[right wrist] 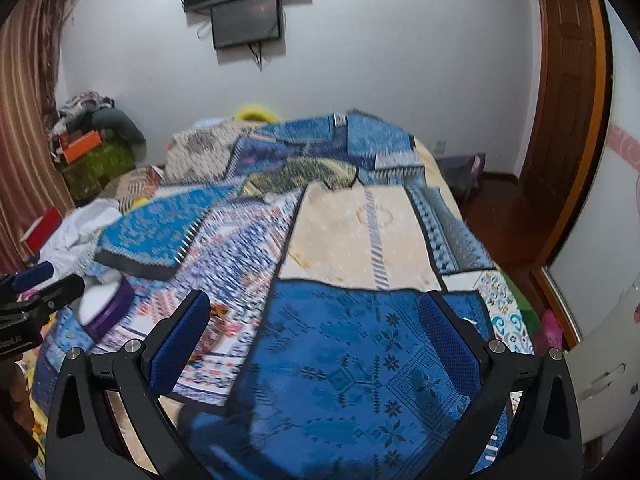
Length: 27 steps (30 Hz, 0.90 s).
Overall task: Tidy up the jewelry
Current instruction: 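Grasp a ring from the jewelry pile with the left tool while the right tool approaches a gold ring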
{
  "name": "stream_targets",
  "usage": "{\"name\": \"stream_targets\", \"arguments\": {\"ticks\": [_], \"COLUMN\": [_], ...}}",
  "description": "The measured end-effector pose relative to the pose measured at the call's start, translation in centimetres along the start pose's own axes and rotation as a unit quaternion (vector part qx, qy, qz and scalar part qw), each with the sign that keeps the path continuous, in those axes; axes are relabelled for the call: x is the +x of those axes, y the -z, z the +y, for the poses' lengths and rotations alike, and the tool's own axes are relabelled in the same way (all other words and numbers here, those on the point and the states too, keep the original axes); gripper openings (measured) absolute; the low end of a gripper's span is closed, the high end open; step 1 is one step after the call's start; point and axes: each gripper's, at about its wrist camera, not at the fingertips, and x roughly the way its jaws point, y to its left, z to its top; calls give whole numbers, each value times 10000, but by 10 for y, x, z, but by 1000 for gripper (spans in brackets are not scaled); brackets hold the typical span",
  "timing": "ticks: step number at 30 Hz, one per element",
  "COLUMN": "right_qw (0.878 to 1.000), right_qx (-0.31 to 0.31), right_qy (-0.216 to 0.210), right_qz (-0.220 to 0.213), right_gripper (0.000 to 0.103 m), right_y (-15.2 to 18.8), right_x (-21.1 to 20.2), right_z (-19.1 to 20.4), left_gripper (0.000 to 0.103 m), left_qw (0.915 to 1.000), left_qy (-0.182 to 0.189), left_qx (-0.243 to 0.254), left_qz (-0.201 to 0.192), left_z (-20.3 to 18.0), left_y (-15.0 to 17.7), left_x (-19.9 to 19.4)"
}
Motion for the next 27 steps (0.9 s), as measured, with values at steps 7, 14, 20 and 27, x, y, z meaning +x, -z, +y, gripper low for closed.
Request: {"name": "stream_targets", "arguments": {"ticks": [7, 14, 20, 27], "right_qw": [9988, 9961, 9936, 9860], "right_qx": [-133, -352, -448, -582], "right_qy": [-398, -682, -780, -1059], "right_qz": [246, 424, 679, 1145], "right_gripper": [103, 95, 95, 88], "right_y": [-2, -10, -27, -36], "right_x": [21, 42, 63, 87], "right_z": [-1, 6, 2, 8], "left_gripper": [72, 63, 61, 35], "left_qw": [9976, 9945, 9920, 9831], "left_qy": [445, 702, 956, 1341], "left_qx": [308, 465, 540, 676], "left_qz": [442, 629, 626, 1045], "left_z": [-17, -30, -34, -41], "left_y": [7, 3, -11, -15], "left_x": [29, 46, 51, 70]}}
